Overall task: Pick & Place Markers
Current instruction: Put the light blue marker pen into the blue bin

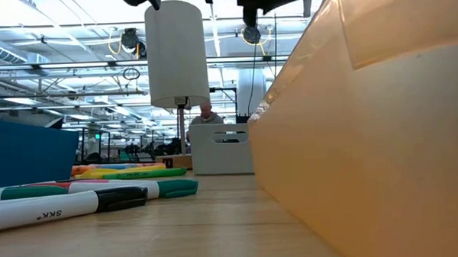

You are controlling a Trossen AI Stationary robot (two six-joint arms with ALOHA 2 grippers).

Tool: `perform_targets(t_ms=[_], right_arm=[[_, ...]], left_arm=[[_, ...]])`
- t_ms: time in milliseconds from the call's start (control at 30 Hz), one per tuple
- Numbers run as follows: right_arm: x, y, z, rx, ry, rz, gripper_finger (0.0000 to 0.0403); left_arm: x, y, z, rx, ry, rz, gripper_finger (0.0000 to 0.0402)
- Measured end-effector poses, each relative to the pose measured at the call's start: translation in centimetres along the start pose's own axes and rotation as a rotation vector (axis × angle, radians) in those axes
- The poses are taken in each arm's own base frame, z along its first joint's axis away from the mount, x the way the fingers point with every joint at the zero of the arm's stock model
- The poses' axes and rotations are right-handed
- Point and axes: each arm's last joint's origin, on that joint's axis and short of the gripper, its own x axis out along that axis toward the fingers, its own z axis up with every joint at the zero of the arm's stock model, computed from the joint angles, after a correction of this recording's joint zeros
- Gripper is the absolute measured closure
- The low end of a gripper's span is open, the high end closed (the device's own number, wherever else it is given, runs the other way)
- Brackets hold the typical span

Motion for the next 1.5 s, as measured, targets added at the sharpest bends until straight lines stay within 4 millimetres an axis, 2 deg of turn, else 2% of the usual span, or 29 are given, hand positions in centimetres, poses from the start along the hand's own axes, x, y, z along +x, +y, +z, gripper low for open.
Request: perform_targets(t_ms=[133,267,433,567,700,833,967,1167,1333,1500], right_arm=[[0.0,0.0,-0.1,0.0,0.01,0.005,0.0389],[0.0,0.0,-0.1,0.024,0.022,0.003,0.0371],[-0.2,0.0,-0.2,0.04,0.043,0.008,0.0287],[-0.7,-0.1,-0.3,0.062,0.099,0.01,0.022],[-1.7,-0.4,0.5,0.13,0.11,0.025,0.0184],[-2.9,-0.3,0.6,0.163,0.178,0.057,0.0182],[-4.1,0.0,1.1,0.199,0.202,0.105,0.0196],[-5.0,0.4,1.9,0.19,0.168,0.153,0.0211],[-5.1,0.5,2.0,0.164,0.159,0.158,0.0217],[-5.0,0.4,2.5,0.129,0.107,0.158,0.0221]], left_arm=[[0.0,-0.2,0.1,0.015,-0.014,-0.05,0.0368],[-0.2,0.0,0.4,-0.014,-0.017,-0.07,0.037],[-1.2,-0.2,1.6,0.007,0.02,-0.069,0.0369],[-3.7,-0.4,3.8,0.03,0.111,-0.006,0.0369],[-6.8,-1.6,5.2,-0.014,0.258,0.037,0.0369],[-11.0,-3.2,5.9,-0.125,0.45,0.093,0.0369],[-14.6,-5.2,4.7,-0.242,0.663,0.212,0.0369],[-18.6,-8.3,3.3,-0.492,0.837,0.387,0.0369],[-21.7,-9.7,1.9,-0.692,0.959,0.668,0.0369],[-23.3,-10.8,-0.3,-0.91,1.101,0.916,0.0369]])
